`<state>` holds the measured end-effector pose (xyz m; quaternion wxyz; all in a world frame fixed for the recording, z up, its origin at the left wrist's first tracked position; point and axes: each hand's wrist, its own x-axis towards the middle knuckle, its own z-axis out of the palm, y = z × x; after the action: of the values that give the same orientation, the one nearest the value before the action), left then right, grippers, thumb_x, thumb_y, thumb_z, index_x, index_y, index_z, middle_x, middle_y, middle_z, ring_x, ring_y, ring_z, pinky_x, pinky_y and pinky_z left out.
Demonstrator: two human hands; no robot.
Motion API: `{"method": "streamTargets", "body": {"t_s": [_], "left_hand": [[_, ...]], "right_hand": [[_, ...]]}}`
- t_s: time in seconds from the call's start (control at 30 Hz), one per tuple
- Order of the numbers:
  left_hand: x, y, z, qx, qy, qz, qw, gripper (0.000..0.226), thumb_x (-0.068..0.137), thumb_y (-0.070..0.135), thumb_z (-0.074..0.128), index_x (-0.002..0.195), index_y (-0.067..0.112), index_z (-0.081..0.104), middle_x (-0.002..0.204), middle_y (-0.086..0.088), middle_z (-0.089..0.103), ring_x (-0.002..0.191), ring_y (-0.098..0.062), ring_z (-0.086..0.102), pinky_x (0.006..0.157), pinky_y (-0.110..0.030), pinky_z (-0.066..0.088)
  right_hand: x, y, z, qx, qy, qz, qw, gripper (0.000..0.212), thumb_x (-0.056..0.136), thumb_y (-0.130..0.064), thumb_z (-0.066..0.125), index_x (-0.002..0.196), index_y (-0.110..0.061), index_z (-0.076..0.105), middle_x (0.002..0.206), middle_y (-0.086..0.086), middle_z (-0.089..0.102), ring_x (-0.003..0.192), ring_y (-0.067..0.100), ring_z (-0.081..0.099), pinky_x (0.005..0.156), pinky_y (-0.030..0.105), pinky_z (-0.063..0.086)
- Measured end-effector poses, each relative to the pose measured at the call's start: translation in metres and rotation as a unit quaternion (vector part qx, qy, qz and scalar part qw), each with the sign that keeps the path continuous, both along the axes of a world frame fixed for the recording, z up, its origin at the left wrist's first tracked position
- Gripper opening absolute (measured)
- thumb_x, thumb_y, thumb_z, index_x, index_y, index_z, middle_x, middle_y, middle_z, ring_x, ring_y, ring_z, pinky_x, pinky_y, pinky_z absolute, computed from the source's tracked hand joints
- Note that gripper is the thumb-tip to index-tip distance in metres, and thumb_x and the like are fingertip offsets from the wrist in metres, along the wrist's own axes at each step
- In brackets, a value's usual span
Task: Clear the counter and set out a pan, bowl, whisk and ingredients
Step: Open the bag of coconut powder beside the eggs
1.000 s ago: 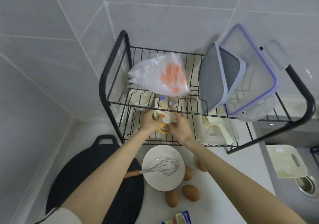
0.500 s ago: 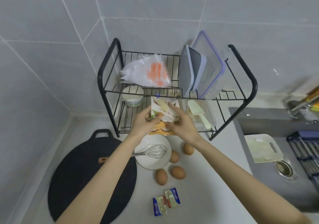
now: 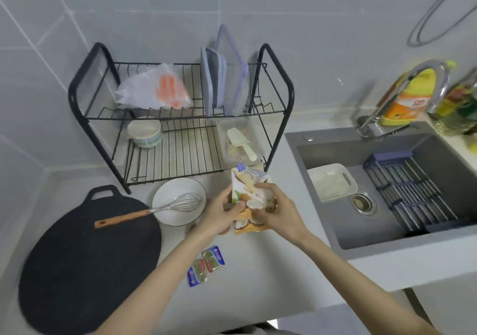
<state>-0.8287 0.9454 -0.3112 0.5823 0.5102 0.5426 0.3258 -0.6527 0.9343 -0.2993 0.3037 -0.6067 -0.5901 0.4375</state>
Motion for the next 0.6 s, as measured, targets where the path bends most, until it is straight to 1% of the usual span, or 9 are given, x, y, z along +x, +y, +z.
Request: {"method": "streamTargets", "body": {"t_s": [0.03, 0.07, 0.13, 0.2, 0.27, 0.4, 0.47, 0.53, 0.6], "left_hand": [[0.004, -0.002, -0.006, -0.009, 0.004, -0.012, 1.000, 0.049, 0.092, 0.012, 0.058, 0.136, 0.029, 0.045, 0.111, 0.003, 0.068, 0.090, -0.011, 0.068, 0.076, -0.025, 0.057], [0.013, -0.005, -0.012, -0.016, 0.009, -0.027, 0.999, 0.052, 0.093, 0.011, 0.057, 0.139, 0.028, 0.042, 0.115, 0.002, 0.067, 0.095, -0.013, 0.067, 0.082, -0.028, 0.056], [0.024, -0.008, -0.023, -0.034, 0.013, -0.044, 0.998, 0.055, 0.093, 0.009, 0.055, 0.142, 0.028, 0.037, 0.121, 0.001, 0.065, 0.104, -0.014, 0.065, 0.093, -0.036, 0.052], [0.033, -0.011, -0.032, -0.052, 0.010, -0.055, 0.997, 0.055, 0.095, 0.006, 0.051, 0.141, 0.030, 0.036, 0.118, 0.000, 0.064, 0.102, -0.015, 0.063, 0.087, -0.033, 0.055], [0.040, -0.014, -0.038, -0.074, 0.013, -0.058, 0.996, 0.053, 0.096, 0.007, 0.048, 0.141, 0.033, 0.035, 0.117, -0.001, 0.062, 0.101, -0.017, 0.063, 0.077, -0.031, 0.057], [0.042, -0.014, -0.046, -0.112, 0.032, -0.061, 0.991, 0.055, 0.097, 0.010, 0.046, 0.144, 0.036, 0.030, 0.127, 0.001, 0.057, 0.107, -0.019, 0.061, 0.069, -0.026, 0.057], [0.041, -0.011, -0.045, -0.111, 0.053, -0.074, 0.990, 0.053, 0.097, 0.009, 0.046, 0.139, 0.038, 0.033, 0.123, 0.007, 0.057, 0.101, -0.013, 0.059, 0.061, -0.020, 0.054], [0.038, -0.007, -0.044, -0.102, 0.079, -0.092, 0.987, 0.050, 0.094, 0.008, 0.048, 0.136, 0.034, 0.039, 0.119, 0.008, 0.061, 0.091, -0.006, 0.057, 0.058, -0.015, 0.048], [0.032, -0.004, -0.040, -0.089, 0.107, -0.102, 0.985, 0.045, 0.093, 0.007, 0.048, 0.132, 0.029, 0.046, 0.110, 0.005, 0.063, 0.090, -0.005, 0.058, 0.071, -0.021, 0.052]], "right_hand": [[0.004, -0.005, -0.004, -0.010, -0.010, -0.006, 1.000, 0.054, 0.073, -0.014, 0.072, 0.120, -0.035, 0.054, 0.113, -0.008, 0.062, 0.092, 0.014, 0.063, 0.078, 0.030, 0.055], [0.012, -0.012, -0.008, -0.021, -0.019, -0.014, 0.999, 0.054, 0.074, -0.014, 0.072, 0.120, -0.034, 0.054, 0.110, -0.008, 0.063, 0.088, 0.014, 0.063, 0.076, 0.030, 0.055], [0.022, -0.019, -0.018, -0.044, -0.030, -0.022, 0.998, 0.052, 0.076, -0.013, 0.071, 0.121, -0.032, 0.052, 0.104, -0.006, 0.063, 0.080, 0.011, 0.061, 0.068, 0.020, 0.052], [0.029, -0.021, -0.028, -0.069, -0.043, -0.025, 0.996, 0.050, 0.078, -0.013, 0.069, 0.122, -0.029, 0.050, 0.099, -0.004, 0.063, 0.071, 0.007, 0.056, 0.059, 0.013, 0.045], [0.034, -0.022, -0.038, -0.094, -0.060, -0.019, 0.994, 0.050, 0.080, -0.016, 0.068, 0.123, -0.029, 0.047, 0.099, -0.001, 0.063, 0.071, 0.007, 0.055, 0.059, 0.014, 0.044], [0.036, -0.019, -0.051, -0.118, -0.093, 0.002, 0.989, 0.049, 0.084, -0.020, 0.065, 0.127, -0.029, 0.042, 0.094, -0.003, 0.059, 0.071, 0.005, 0.052, 0.060, 0.017, 0.041], [0.036, -0.014, -0.053, -0.117, -0.114, 0.004, 0.987, 0.049, 0.085, -0.017, 0.062, 0.129, -0.027, 0.043, 0.095, -0.003, 0.057, 0.079, 0.012, 0.054, 0.065, 0.021, 0.041], [0.036, -0.008, -0.054, -0.101, -0.135, -0.009, 0.986, 0.049, 0.084, -0.014, 0.060, 0.130, -0.024, 0.045, 0.115, 0.004, 0.056, 0.101, 0.021, 0.055, 0.081, 0.026, 0.042], [0.037, -0.003, -0.053, -0.085, -0.145, -0.022, 0.985, 0.049, 0.084, -0.012, 0.059, 0.130, -0.023, 0.047, 0.129, 0.007, 0.051, 0.114, 0.025, 0.052, 0.095, 0.032, 0.043]]}}
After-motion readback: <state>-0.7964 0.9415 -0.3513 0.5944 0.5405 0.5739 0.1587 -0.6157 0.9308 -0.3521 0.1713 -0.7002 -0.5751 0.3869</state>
